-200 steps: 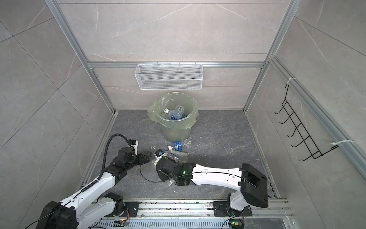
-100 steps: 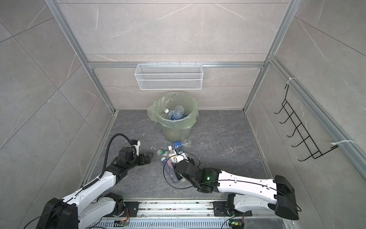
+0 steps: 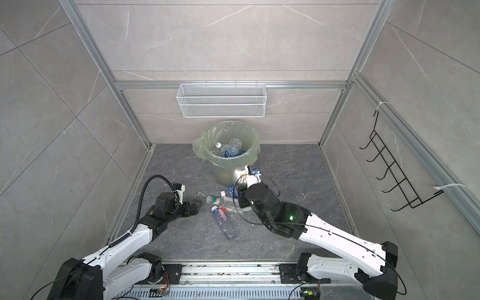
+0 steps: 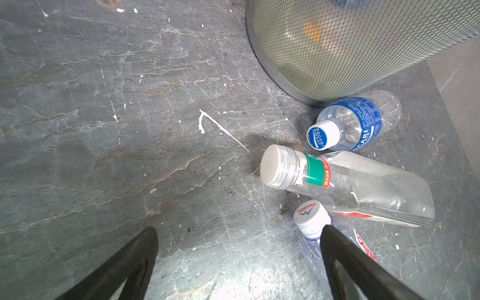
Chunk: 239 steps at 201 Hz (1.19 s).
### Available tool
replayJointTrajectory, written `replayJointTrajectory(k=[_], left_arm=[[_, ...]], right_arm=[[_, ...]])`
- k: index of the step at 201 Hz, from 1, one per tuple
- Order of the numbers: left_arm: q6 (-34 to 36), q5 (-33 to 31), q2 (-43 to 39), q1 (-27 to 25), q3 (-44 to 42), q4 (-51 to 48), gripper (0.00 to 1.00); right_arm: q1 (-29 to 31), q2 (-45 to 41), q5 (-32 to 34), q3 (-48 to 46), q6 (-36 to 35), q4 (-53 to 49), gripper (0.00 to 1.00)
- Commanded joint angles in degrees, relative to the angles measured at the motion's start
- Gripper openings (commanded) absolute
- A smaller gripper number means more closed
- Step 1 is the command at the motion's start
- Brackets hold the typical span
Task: Throw the plastic bottles in the bin
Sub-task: 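Close the right gripper on the crane-label bottle and lift it toward the bin, then release the crane-label bottle into the bin with the right gripper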
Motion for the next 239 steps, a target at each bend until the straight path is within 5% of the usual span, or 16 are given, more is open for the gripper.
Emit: replayJointTrajectory(k=[1, 13, 33, 47, 59, 106, 239], left_arm=[[1.8, 1.4, 0.1, -0.2, 1.1, 2.4, 0.99], [1.7, 1.4, -0.3, -0.2, 0.8, 2.6, 0.99], [1.6, 1.2, -0.5, -0.2, 0.7, 2.5, 0.99], [1.6, 1.2, -0.7, -0.3, 0.8, 2.2, 1.00], [1.6, 1.2, -1.0, -0.3, 0.6, 2.2, 0.99], [1.6, 1.1, -0.7, -0.3, 0.6, 2.6, 0.99], [-1.2, -0.3, -1.2, -1.6, 1.8, -1.1, 1.00]], right_arm=[[-6.9, 10.8, -8.3, 16.0, -4.9, 1.4, 0.49], [-10.7, 19.5, -12.8, 29.4, -4.6, -1.1, 0.54], [-14.5, 37.9, -11.4, 57.4, -3.3, -13.5, 0.92], [-15.5, 46.8, -7.9, 72.4, -1.6, -22.9, 0.99], [-15.8, 48.4, -6.7, 76.1, -1.5, -23.8, 0.99], [-15.8, 33.5, -9.6, 52.0, -2.5, -8.4, 0.99], [-16.5, 4.3, -9.1, 5.6, -1.3, -3.4, 0.99]])
